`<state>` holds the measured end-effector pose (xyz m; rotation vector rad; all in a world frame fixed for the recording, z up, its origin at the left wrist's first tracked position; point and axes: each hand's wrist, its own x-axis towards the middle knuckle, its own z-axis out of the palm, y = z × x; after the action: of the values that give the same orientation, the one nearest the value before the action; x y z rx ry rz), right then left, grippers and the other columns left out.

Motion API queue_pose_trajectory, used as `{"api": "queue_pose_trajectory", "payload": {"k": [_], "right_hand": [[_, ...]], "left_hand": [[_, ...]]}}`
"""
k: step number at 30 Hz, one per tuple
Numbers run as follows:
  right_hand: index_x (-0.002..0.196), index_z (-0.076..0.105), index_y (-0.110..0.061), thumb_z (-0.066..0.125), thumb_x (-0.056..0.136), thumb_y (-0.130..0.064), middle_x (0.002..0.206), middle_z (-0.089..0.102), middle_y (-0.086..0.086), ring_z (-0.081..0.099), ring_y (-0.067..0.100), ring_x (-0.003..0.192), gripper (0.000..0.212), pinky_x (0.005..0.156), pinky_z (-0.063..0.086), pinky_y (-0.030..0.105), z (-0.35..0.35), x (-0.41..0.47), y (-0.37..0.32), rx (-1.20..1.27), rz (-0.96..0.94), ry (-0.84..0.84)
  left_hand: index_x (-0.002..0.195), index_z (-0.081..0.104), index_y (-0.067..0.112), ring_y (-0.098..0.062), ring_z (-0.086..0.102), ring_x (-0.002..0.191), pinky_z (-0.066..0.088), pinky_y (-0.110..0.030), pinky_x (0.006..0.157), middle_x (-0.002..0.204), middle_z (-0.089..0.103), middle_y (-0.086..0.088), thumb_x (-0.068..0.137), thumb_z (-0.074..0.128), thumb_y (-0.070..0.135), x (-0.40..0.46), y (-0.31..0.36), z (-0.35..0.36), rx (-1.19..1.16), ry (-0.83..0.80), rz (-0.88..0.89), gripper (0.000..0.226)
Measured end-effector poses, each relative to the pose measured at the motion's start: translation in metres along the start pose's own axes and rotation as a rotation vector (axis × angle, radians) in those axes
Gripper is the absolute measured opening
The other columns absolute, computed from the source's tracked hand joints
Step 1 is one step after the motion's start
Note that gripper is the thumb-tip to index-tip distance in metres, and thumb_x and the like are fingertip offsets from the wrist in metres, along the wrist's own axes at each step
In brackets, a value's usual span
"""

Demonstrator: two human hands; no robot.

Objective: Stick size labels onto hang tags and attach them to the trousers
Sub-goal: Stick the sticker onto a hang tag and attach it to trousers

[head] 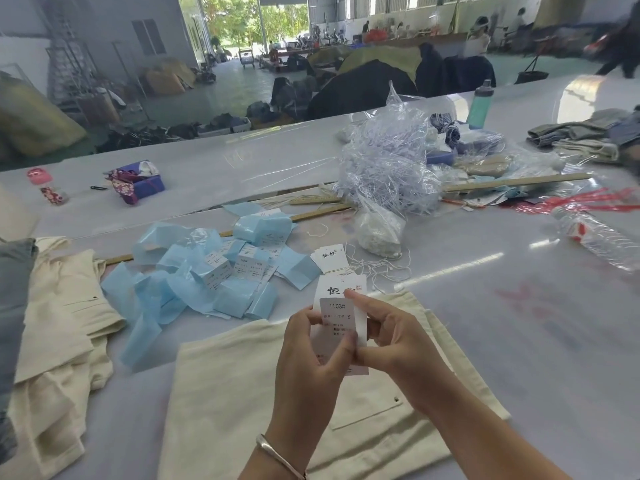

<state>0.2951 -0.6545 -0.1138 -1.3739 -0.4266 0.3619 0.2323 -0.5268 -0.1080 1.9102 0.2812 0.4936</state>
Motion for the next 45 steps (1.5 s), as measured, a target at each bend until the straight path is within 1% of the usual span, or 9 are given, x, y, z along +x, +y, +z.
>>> {"api": "queue_pose_trajectory", "payload": {"k": [3,5,12,17,23,29,35,42,45], "right_hand": [[0.134,0.053,-0.014,0.068,0.062,0.006,0.102,0.073,0.004,0.065,0.012,0.097,0.076,0.074,0.056,0.030,-0.001,-0.001,-0.002,0.021,0.001,-0.006],[0.134,0.052,-0.014,0.071,0.061,0.006,0.105,0.072,0.004,0.064,0.013,0.097,0.079,0.074,0.055,0.028,-0.001,-0.002,-0.003,0.038,0.008,-0.005],[0.133,0.054,-0.015,0.076,0.062,0.003,0.110,0.071,0.011,0.066,0.019,0.103,0.076,0.084,0.054,0.029,0.002,-0.001,-0.007,0.152,0.024,-0.017],[0.119,0.065,-0.007,0.076,0.060,0.001,0.106,0.070,0.020,0.067,0.026,0.097,0.060,0.082,0.053,0.029,0.005,0.002,-0.007,0.354,0.081,0.057],[0.097,0.075,-0.005,0.080,0.054,-0.005,0.089,0.072,0.017,0.066,0.023,0.081,0.043,0.069,0.054,0.027,0.004,0.006,-0.004,0.345,0.156,0.193],[0.092,0.074,-0.004,0.078,0.057,-0.005,0.088,0.074,0.017,0.068,0.023,0.077,0.036,0.071,0.056,0.030,-0.001,0.013,-0.002,0.349,0.184,0.307],[0.089,0.073,-0.004,0.072,0.077,0.003,0.071,0.071,0.012,0.065,0.019,0.061,0.015,0.055,0.054,0.026,0.003,0.017,0.003,0.280,0.109,0.404],[0.084,0.073,-0.005,0.073,0.077,0.000,0.073,0.070,0.016,0.065,0.026,0.065,0.008,0.062,0.057,0.037,-0.008,0.036,0.010,0.282,0.146,0.496],[0.081,0.074,-0.010,0.074,0.079,-0.002,0.072,0.072,0.009,0.066,0.021,0.065,0.008,0.063,0.056,0.033,-0.014,0.042,0.022,0.092,0.094,0.494]], "left_hand": [[0.138,0.026,0.051,-0.016,0.072,0.076,0.059,-0.037,0.065,0.103,0.065,0.008,0.070,0.080,0.033,0.006,0.001,-0.007,-0.123,-0.035,-0.023,0.089],[0.145,0.017,0.048,-0.017,0.072,0.076,0.058,-0.036,0.068,0.094,0.072,0.000,0.066,0.080,0.031,0.012,0.000,-0.014,-0.190,-0.055,-0.053,0.103],[0.132,0.039,0.038,-0.027,0.073,0.088,0.056,-0.029,0.067,0.097,0.075,-0.014,0.066,0.085,0.009,0.010,0.005,-0.012,-0.594,-0.175,-0.233,0.086],[0.125,0.050,0.028,-0.025,0.072,0.081,0.056,-0.027,0.067,0.090,0.075,-0.017,0.065,0.078,0.006,0.011,0.002,-0.010,-0.587,-0.170,-0.205,0.070],[0.104,0.066,0.005,-0.021,0.070,0.074,0.054,-0.026,0.066,0.084,0.074,-0.019,0.063,0.078,0.006,0.007,-0.011,-0.002,-0.563,-0.245,-0.212,0.043],[0.091,0.076,0.002,-0.022,0.071,0.081,0.055,-0.027,0.070,0.093,0.074,-0.021,0.059,0.078,0.002,0.011,-0.020,0.003,-0.582,-0.300,-0.239,0.032],[0.092,0.077,0.003,-0.021,0.070,0.083,0.055,-0.029,0.072,0.094,0.074,-0.019,0.064,0.078,0.006,0.020,-0.029,0.003,-0.555,-0.363,-0.273,0.029],[0.092,0.079,0.008,-0.020,0.072,0.087,0.056,-0.026,0.075,0.095,0.075,-0.015,0.073,0.074,0.019,0.030,-0.038,0.020,-0.502,-0.352,-0.287,0.022],[0.092,0.079,0.010,-0.022,0.071,0.087,0.057,-0.030,0.078,0.094,0.075,-0.015,0.070,0.076,0.028,0.036,-0.047,0.028,-0.478,-0.320,-0.330,0.028]]}}
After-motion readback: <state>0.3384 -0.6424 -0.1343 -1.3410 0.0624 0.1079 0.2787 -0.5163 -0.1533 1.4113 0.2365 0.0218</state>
